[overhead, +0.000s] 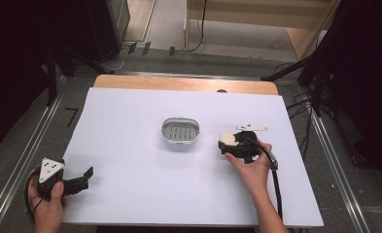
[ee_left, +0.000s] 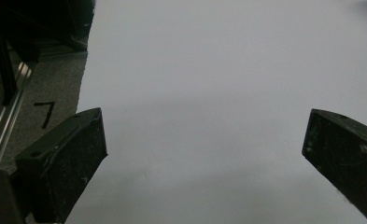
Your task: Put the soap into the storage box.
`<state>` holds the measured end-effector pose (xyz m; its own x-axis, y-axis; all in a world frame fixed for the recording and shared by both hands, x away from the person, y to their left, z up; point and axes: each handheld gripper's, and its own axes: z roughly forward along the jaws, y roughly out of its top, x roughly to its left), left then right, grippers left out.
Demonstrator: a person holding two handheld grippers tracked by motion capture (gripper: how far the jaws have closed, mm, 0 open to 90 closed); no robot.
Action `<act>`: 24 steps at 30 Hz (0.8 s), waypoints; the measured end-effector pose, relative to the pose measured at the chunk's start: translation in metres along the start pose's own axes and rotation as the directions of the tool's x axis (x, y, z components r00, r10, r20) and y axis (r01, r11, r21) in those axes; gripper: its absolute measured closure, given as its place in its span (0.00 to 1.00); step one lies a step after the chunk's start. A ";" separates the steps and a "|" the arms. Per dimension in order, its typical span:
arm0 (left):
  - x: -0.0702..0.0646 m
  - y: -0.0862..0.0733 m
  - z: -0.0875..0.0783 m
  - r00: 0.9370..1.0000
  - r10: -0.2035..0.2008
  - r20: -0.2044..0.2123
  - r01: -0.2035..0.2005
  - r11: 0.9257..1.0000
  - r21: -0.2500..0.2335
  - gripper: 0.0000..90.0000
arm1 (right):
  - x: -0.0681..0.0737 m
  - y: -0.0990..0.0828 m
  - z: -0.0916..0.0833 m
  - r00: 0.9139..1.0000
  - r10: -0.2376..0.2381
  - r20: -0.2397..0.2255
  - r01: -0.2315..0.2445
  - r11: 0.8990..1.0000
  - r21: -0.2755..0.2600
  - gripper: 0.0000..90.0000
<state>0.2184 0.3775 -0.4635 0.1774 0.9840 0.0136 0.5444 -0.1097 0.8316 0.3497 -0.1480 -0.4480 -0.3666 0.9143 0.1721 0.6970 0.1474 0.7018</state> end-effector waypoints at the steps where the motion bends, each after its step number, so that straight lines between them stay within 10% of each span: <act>1: 0.000 0.000 0.000 1.000 0.000 0.000 0.000 1.000 0.000 0.00 | 0.002 0.000 0.000 1.000 -0.006 -0.003 0.006 1.000 -0.001 0.28; 24: 0.000 0.000 0.000 1.000 0.001 0.000 -0.001 1.000 -0.001 0.00 | 0.035 0.009 0.004 0.996 -0.064 -0.067 0.063 0.998 -0.015 0.28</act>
<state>0.2183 0.3775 -0.4635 0.1784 0.9839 0.0141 0.5435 -0.1105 0.8321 0.3453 -0.1132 -0.4386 -0.4512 0.8755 0.1729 0.6632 0.1993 0.7214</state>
